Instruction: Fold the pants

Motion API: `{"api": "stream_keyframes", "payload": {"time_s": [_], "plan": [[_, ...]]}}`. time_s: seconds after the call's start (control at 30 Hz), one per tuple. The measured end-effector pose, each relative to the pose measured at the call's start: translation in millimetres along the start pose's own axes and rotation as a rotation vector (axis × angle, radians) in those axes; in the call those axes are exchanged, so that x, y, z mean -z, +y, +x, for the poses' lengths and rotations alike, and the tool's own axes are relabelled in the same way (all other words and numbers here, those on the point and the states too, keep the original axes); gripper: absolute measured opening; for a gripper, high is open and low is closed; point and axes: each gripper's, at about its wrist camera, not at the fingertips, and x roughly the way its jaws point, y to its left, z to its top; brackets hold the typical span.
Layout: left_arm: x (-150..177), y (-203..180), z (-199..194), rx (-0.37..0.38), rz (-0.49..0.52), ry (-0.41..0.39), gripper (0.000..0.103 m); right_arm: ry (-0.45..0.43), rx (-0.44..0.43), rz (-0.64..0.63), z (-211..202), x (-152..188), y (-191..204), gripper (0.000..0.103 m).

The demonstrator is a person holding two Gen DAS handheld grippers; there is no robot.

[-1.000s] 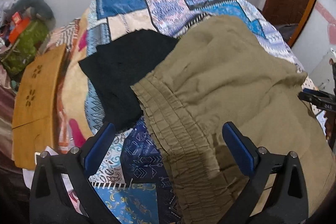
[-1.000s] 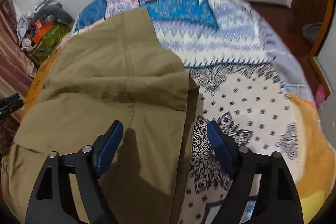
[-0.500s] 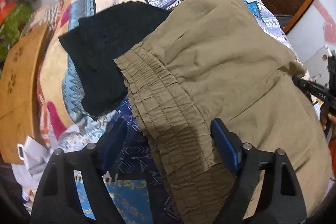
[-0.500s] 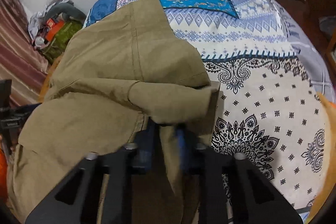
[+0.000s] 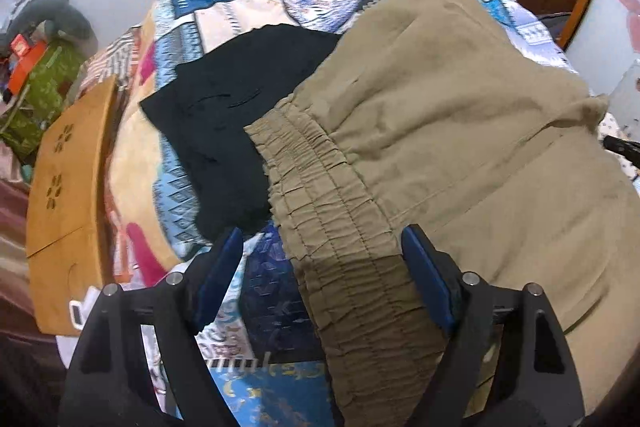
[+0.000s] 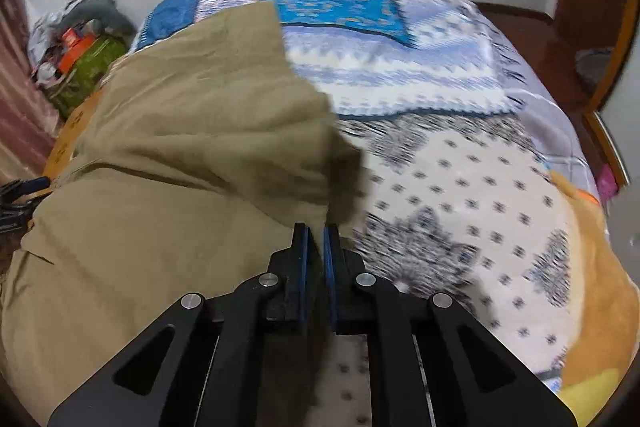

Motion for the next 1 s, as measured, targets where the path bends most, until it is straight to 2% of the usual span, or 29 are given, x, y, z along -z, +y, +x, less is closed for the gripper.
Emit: {"api": "stream_keyframes", "payload": {"time_s": [0.13, 0.27, 0.33, 0.4, 0.47, 0.5, 0.73, 0.87, 0.93, 1.0], "plan": [[-1.3, 7.6, -6.7, 0.023, -0.058, 0.004, 0.082, -0.004, -0.004, 0.056, -12.2, 3.6, -26.2, 0.002], [-12.4, 11.4, -23.2, 0.011, -0.074, -0.039, 0.082, -0.055, -0.04, 0.044, -32.2, -11.0, -23.9, 0.004], [-19.4, 15.4, -27.6, 0.017, -0.092, -0.05, 0.084, -0.08, -0.069, 0.038, -38.2, -23.3, -17.6, 0.014], [-26.7, 20.7, -27.3, 0.02, -0.112, -0.052, 0.087, -0.108, -0.111, 0.031, -40.4, -37.6, -8.9, 0.041], [-32.0, 25.8, -21.9, 0.026, -0.132, -0.043, 0.089, -0.129, -0.144, 0.021, -37.8, -47.6, 0.9, 0.055], [-34.0, 27.8, -17.2, 0.035, -0.142, -0.03, 0.089, -0.129, -0.156, 0.015, -33.2, -52.3, 7.7, 0.059], [-30.9, 28.9, 30.5, 0.125, -0.194, 0.129, 0.09, -0.013, -0.189, -0.007, 18.5, -73.7, 27.4, 0.061], [-30.8, 29.9, 45.4, 0.195, -0.227, 0.161, 0.09, 0.071, -0.231, 0.02, 44.4, -70.8, 27.0, 0.06], [-32.4, 29.8, 50.6, 0.224, -0.231, 0.173, 0.09, 0.069, -0.258, 0.019, 46.5, -68.7, 25.9, 0.052], [-32.8, 28.2, 52.4, 0.24, -0.228, 0.178, 0.09, 0.067, -0.232, -0.007, 49.4, -66.9, 27.7, 0.032]]}}
